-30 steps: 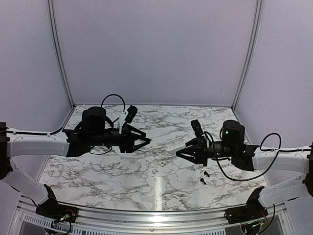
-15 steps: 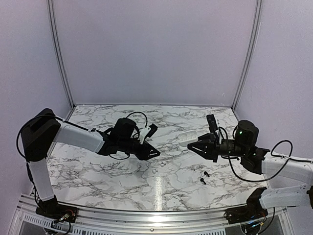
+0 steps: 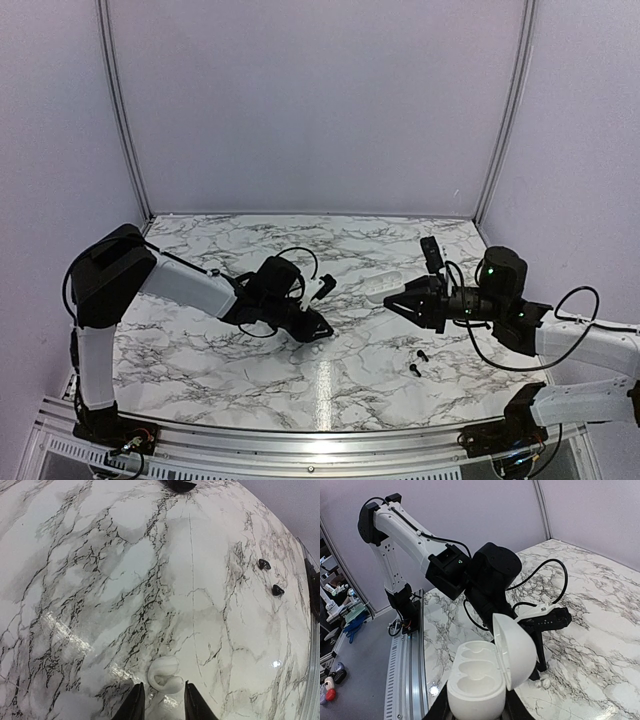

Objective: Insert the wireless bluetooth earbuds into the charging case
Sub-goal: Pick up the left earbud from the center of the board.

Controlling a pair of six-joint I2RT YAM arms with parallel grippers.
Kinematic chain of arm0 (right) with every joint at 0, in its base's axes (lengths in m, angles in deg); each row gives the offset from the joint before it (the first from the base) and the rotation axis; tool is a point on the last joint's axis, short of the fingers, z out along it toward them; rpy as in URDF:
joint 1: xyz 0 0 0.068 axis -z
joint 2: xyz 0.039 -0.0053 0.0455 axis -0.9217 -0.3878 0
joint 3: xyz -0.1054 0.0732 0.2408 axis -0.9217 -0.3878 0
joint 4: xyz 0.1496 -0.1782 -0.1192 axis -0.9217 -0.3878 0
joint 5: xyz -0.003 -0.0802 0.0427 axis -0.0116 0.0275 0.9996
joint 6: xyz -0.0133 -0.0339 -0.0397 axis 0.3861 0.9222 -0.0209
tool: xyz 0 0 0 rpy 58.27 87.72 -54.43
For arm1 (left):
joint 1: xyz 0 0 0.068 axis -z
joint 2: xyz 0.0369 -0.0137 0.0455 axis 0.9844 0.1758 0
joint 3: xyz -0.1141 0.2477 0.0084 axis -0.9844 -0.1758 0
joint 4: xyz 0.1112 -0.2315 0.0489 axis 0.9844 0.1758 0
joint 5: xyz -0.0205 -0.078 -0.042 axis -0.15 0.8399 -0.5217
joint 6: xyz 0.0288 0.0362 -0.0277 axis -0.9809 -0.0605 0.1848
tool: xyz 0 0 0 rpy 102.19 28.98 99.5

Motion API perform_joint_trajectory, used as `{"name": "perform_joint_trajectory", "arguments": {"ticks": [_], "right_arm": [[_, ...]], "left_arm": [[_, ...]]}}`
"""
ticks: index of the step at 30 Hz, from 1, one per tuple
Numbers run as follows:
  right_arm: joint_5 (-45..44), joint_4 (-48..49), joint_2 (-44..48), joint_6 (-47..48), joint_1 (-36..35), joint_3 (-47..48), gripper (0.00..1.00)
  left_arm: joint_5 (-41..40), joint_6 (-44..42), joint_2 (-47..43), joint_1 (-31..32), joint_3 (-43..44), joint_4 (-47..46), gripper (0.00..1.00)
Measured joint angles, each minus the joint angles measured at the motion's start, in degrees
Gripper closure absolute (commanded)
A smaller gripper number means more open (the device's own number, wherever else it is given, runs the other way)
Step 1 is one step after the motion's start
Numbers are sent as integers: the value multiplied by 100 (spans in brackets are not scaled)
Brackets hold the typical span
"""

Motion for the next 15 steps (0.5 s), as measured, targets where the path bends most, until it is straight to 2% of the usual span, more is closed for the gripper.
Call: {"name": "perform_joint_trajectory", "arguments": {"ticks": [15], "right_arm": [[0,-46,0,33,0,0,100]], "left_arm": [[-426,-192,369,181,605,483,75]]}}
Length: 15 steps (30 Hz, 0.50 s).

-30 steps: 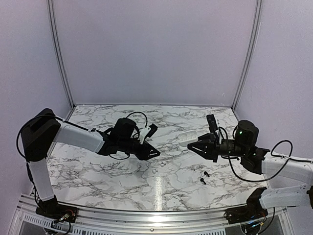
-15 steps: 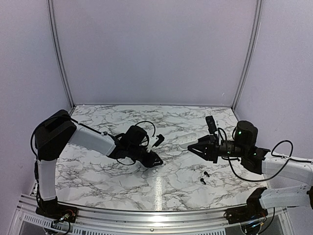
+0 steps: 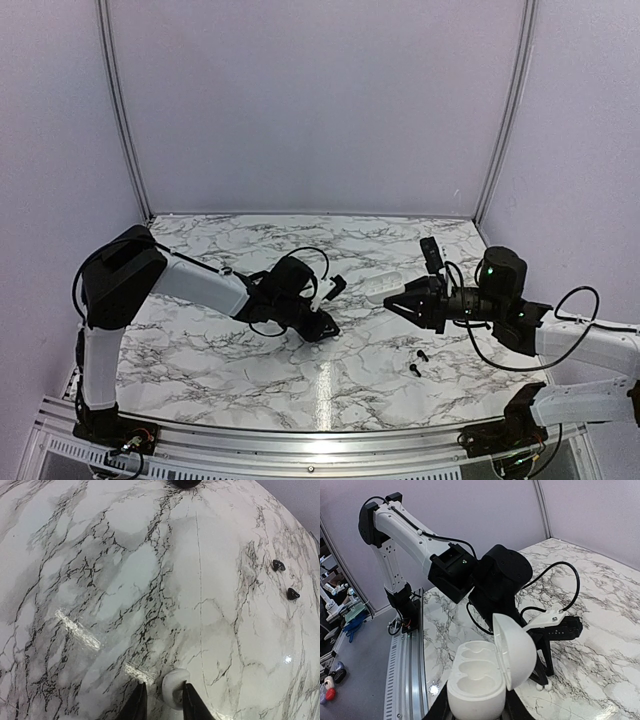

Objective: Insert the wireless bluetooth earbuds into the charging case
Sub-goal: Pick up the left earbud from the center of the board.

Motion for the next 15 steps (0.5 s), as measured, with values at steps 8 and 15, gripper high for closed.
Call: {"name": "perform_joint_trajectory", "arguments": {"ticks": [8,15], "right_arm": [[0,-7,0,13,0,0,100],[26,-7,0,24,0,0,100]], "left_arm": [[-109,-232,9,136,111,146,89],[-85,-374,4,199,155,166,100]]}}
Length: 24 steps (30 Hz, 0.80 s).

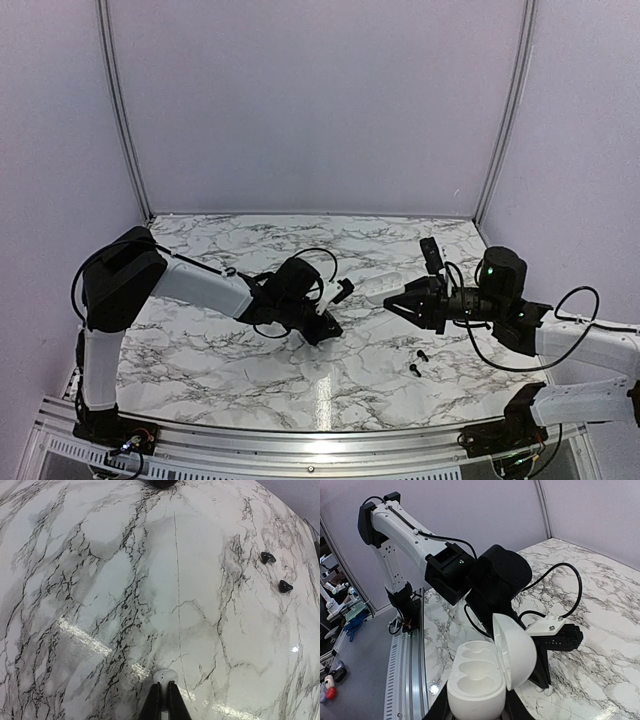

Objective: Insert the wireless bluetooth earbuds into the charging case
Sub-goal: Pick up the left earbud from the center of the board.

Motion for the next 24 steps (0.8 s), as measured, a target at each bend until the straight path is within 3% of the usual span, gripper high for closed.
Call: {"name": "perform_joint_trajectory", "arguments": {"ticks": [6,10,20,24], "right_arm": [[74,0,0,85,0,0,100],[188,0,2,168,0,0,100],[597,7,76,485,-76,0,100],[636,7,76,654,-284,4,100]], "left_arm": [[63,-70,-146,0,-157,15,100],[85,-118,-723,0,-726,20,100],[81,-636,-3836,103,-2253,-437,100],[87,-966,-4774,382,-2463,-590,100]]}}
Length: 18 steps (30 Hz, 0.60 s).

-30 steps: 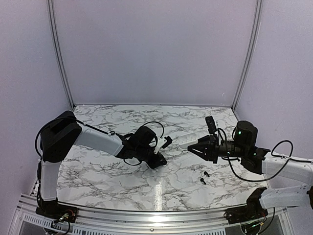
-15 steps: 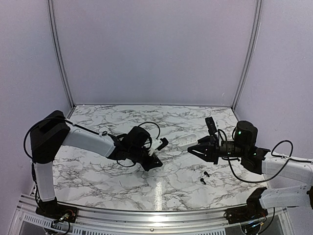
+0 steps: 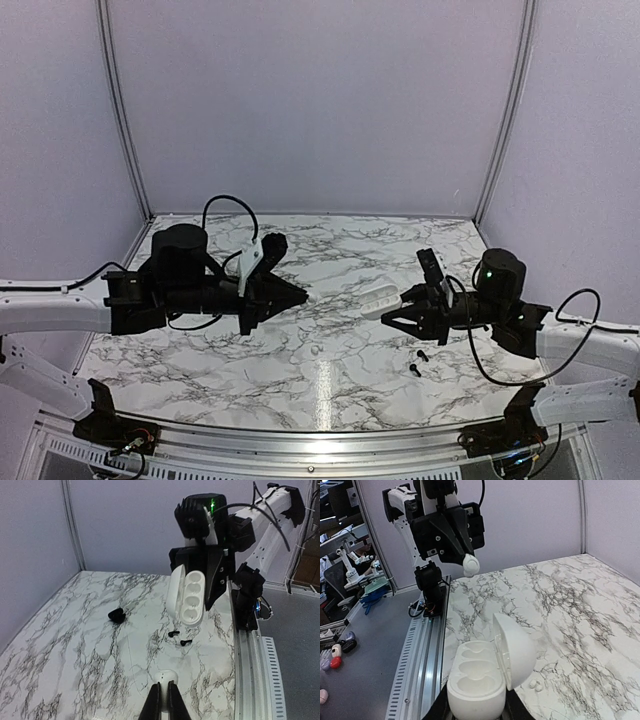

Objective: Insert the wireless bluetooth earbuds into the charging case
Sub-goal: Pick up the left earbud from the center of the board, then insert the left earbud into the left side groove of the charging case.

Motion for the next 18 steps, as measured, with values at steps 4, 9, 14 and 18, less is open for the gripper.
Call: {"name": "perform_joint_trajectory", "arguments": {"ticks": [4,9,14,18], "right_arm": [[-9,-35,-72,299,-411,76,100],[-63,-267,-365,651,-660,439,100],[-120,-393,-673,822,-721,767,100],[-149,-422,-831,835,-782,811,100]], "left_arm": [[35,-232,-470,284,-44,-66,100],[-4,-431,-461,560,-44,-68,100],[-160,-614,-389,826,-37,-55,100],[-284,-682,-299,920,7,-50,100]]}}
